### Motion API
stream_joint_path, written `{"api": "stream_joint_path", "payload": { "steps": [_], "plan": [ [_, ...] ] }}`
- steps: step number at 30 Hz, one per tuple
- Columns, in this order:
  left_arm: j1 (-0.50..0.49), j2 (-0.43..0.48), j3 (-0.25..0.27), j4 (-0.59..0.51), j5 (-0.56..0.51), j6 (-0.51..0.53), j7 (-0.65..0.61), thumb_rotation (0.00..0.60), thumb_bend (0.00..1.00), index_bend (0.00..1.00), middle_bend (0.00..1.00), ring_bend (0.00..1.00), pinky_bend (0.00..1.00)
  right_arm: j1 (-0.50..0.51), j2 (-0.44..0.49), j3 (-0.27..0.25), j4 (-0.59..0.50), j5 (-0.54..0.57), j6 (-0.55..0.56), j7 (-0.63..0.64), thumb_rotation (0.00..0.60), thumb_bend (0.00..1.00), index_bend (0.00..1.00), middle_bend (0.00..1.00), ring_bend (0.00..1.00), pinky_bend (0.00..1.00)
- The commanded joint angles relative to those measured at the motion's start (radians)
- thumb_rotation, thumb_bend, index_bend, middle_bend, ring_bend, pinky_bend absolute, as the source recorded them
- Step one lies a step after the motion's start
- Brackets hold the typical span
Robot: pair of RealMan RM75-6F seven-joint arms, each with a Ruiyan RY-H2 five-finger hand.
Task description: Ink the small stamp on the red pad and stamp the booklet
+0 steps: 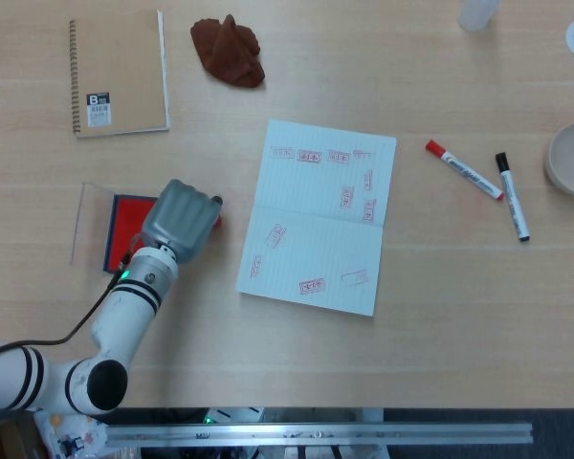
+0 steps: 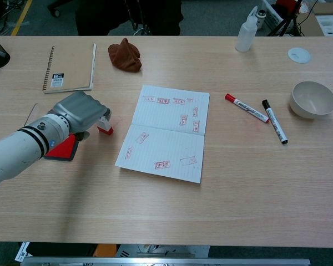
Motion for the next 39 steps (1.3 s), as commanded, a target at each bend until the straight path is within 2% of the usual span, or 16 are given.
{"api": "stream_joint_path", "payload": {
  "steps": [1,8,18,39],
  "plan": [
    [0.001,0.005,0.007,-0.005,0.003,-0.001,-0.004,0.6,0.32,0.28,1.0,1.0,1.0,-0.003,0.001,0.0,-0.003,-0.001,0.004,-0.001,0.6,0.16,0.34,0.4,0.29,0.36],
    [0.009,0.028,0.024,-0.024,0.038,-0.002,-0.036,0.6,0.32,0.29,1.0,1.0,1.0,-0.008,0.005,0.0,-0.012,-0.005,0.012,-0.008,0.6,0.16,0.34,0.4,0.29,0.36],
    [0.047,0.007,0.001,0.026,0.137,-0.01,-0.18,0.6,0.32,0.35,1.0,1.0,1.0,-0.011,0.009,0.0,-0.02,-0.006,0.015,-0.015,0.6,0.16,0.34,0.4,0.29,0.36],
    [0.049,-0.069,-0.05,0.123,0.1,-0.012,-0.18,0.6,0.29,0.47,1.0,1.0,1.0,-0.013,0.006,0.001,-0.009,0.001,0.006,-0.011,0.6,0.16,0.34,0.4,0.29,0.36]
  ]
}}
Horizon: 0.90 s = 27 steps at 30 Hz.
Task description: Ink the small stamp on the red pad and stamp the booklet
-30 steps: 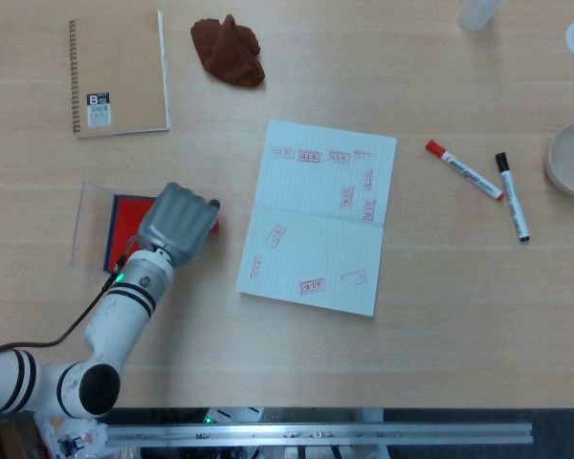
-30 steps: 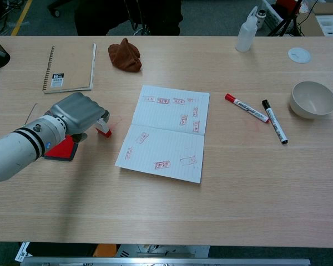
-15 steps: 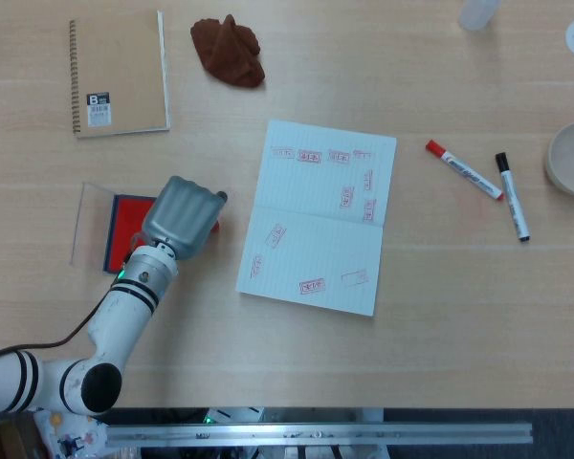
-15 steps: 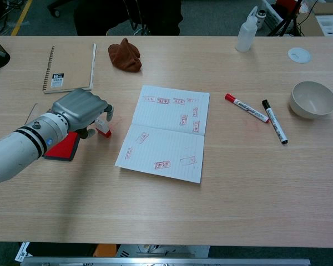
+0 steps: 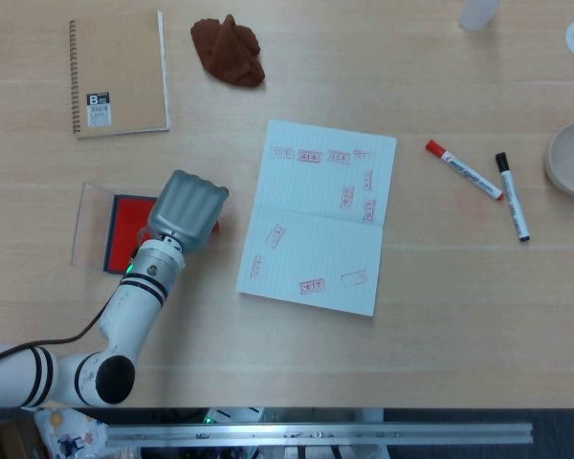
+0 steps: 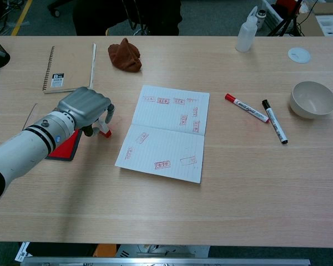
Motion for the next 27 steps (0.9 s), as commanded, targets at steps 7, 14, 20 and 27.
{"api": "stream_joint_path", "payload": {
  "steps": [7,14,20,27],
  "plan": [
    [0.006,-0.01,-0.006,0.021,-0.001,-0.001,-0.003,0.6,0.29,0.49,1.0,1.0,1.0,0.002,-0.002,0.0,0.003,0.0,-0.006,0.002,0.6,0.15,0.34,0.4,0.29,0.36],
    [0.012,-0.021,-0.006,0.036,0.012,0.001,-0.005,0.6,0.29,0.5,1.0,1.0,1.0,0.001,0.0,0.001,0.002,0.002,-0.006,0.002,0.6,0.15,0.34,0.4,0.29,0.36],
    [0.021,-0.031,-0.006,0.049,0.025,0.006,-0.011,0.6,0.29,0.52,1.0,1.0,1.0,0.001,0.0,0.001,0.004,0.003,-0.008,0.003,0.6,0.16,0.34,0.4,0.29,0.36],
    [0.029,-0.039,-0.008,0.057,0.034,0.009,-0.014,0.6,0.29,0.53,1.0,1.0,1.0,0.002,0.0,0.001,0.004,0.002,-0.01,0.004,0.6,0.15,0.34,0.4,0.29,0.36]
  ]
}}
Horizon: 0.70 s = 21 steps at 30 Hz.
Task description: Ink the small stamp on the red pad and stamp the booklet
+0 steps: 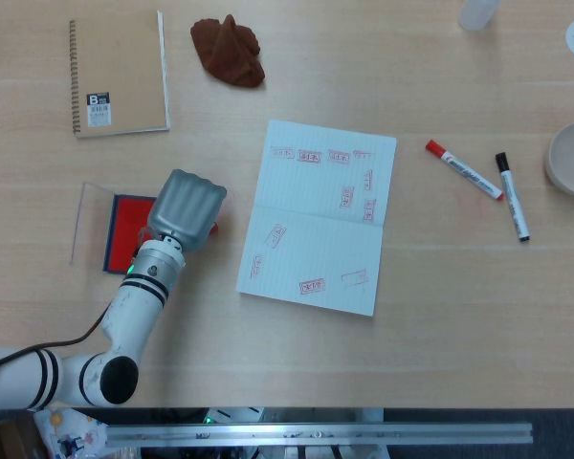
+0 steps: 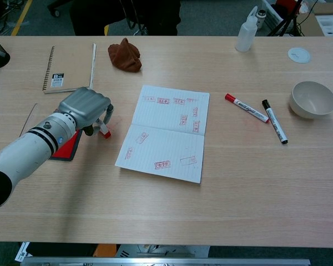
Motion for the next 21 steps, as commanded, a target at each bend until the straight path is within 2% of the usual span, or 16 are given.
{"api": "stream_joint_path", "payload": {
  "steps": [1,21],
  "plan": [
    [0.003,-0.003,0.0,0.003,0.003,0.002,0.0,0.6,0.29,0.53,1.0,1.0,1.0,-0.001,0.0,0.0,0.0,0.0,0.0,0.001,0.6,0.15,0.34,0.4,0.29,0.36],
    [0.018,-0.009,-0.006,0.012,0.027,-0.008,-0.008,0.6,0.29,0.56,1.0,1.0,1.0,-0.006,0.004,-0.001,-0.001,0.0,0.006,0.002,0.6,0.15,0.34,0.4,0.29,0.36]
  ]
}}
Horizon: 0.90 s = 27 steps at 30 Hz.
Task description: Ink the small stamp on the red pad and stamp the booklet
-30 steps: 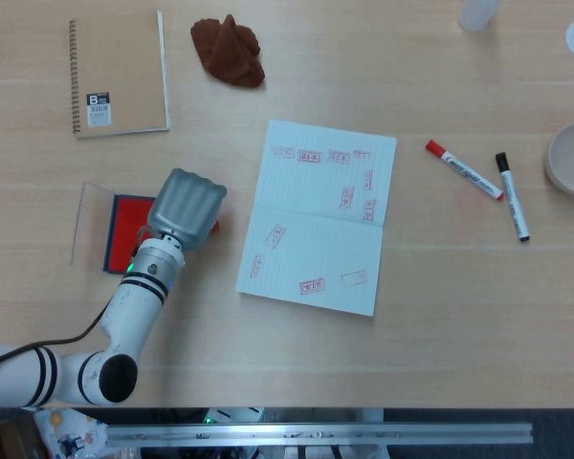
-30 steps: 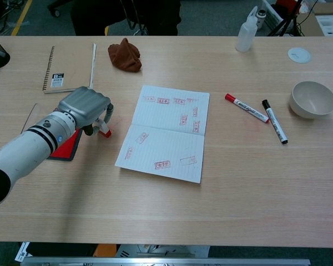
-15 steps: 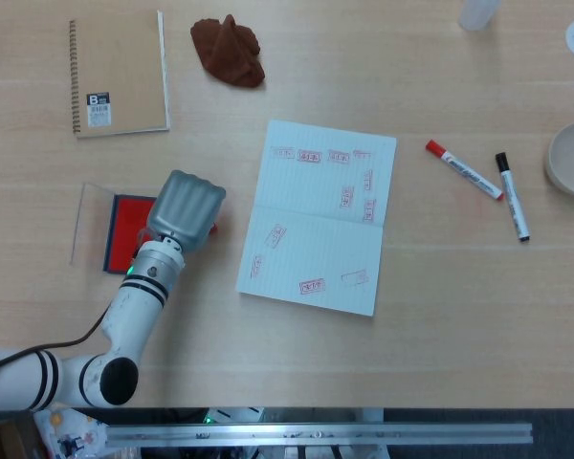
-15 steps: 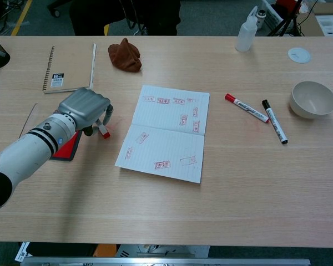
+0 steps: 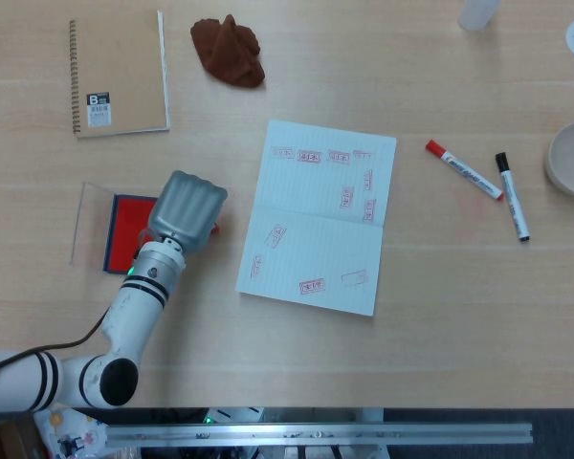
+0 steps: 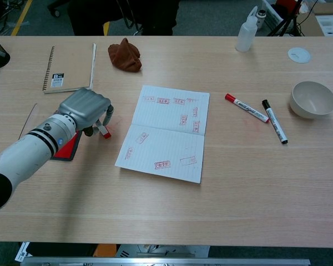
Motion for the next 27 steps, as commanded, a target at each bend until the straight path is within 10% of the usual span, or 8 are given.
{"api": "stream_joint_path", "payload": {
  "steps": [1,27],
  "plan": [
    [0.001,-0.002,-0.001,0.002,0.002,-0.001,0.0,0.6,0.29,0.56,1.0,1.0,1.0,-0.001,0.001,0.0,0.0,0.0,0.001,0.0,0.6,0.15,0.34,0.4,0.29,0.36],
    [0.017,0.131,0.027,-0.084,0.088,0.044,0.041,0.6,0.29,0.59,1.0,1.0,1.0,0.006,-0.008,0.003,0.008,-0.004,-0.007,0.006,0.6,0.15,0.34,0.4,0.28,0.36]
  ]
}}
